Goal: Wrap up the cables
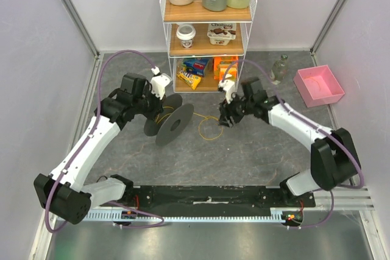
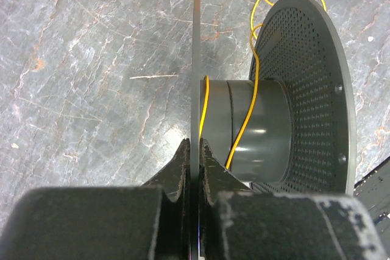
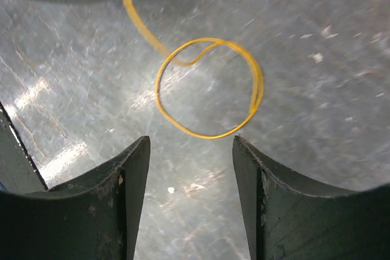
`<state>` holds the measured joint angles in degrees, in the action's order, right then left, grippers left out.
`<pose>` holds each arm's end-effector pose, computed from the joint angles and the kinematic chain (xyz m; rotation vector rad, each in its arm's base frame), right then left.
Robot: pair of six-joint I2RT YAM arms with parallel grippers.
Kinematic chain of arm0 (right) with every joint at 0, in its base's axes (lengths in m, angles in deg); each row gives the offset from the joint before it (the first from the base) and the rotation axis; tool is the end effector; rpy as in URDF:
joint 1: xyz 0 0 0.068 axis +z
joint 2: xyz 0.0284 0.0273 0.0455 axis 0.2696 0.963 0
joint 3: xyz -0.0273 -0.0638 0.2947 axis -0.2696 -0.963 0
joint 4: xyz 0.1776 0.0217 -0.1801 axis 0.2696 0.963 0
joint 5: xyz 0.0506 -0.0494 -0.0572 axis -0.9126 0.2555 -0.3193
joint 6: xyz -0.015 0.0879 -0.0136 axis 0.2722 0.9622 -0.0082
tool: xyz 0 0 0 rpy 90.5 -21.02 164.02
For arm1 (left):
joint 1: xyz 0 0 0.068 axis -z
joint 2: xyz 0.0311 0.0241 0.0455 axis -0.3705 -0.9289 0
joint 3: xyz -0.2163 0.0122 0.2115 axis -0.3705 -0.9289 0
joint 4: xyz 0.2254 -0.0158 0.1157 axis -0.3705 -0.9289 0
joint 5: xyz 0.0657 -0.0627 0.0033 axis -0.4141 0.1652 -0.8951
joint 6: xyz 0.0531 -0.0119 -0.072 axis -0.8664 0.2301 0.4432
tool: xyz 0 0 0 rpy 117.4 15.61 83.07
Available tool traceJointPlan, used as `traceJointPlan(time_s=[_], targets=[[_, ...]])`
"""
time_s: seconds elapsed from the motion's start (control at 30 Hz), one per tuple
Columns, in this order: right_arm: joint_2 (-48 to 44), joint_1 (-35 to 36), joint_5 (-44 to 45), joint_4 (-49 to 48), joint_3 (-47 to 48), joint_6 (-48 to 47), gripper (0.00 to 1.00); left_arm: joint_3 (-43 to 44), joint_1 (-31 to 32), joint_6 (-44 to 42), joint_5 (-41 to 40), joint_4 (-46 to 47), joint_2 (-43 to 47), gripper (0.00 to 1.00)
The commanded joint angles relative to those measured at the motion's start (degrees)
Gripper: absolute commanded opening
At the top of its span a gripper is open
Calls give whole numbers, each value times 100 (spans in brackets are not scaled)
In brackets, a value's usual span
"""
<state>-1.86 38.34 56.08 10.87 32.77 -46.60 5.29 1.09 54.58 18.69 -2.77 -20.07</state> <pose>0.2918 0.1702 0.2491 -0.8708 2.2140 0.8284 0.2208 -0.1120 0.3335 0.8584 2.1757 -0.3246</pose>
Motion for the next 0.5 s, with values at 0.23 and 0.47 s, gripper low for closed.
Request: traceJointPlan(time_s=[0.23, 0.47], targets=[[-130, 2317, 3499, -1352, -719, 1092, 61, 146, -51, 725, -594, 365, -45, 2], [723, 2871, 4054, -1554, -420, 1329, 61, 93, -68, 725, -673, 453, -53, 2]])
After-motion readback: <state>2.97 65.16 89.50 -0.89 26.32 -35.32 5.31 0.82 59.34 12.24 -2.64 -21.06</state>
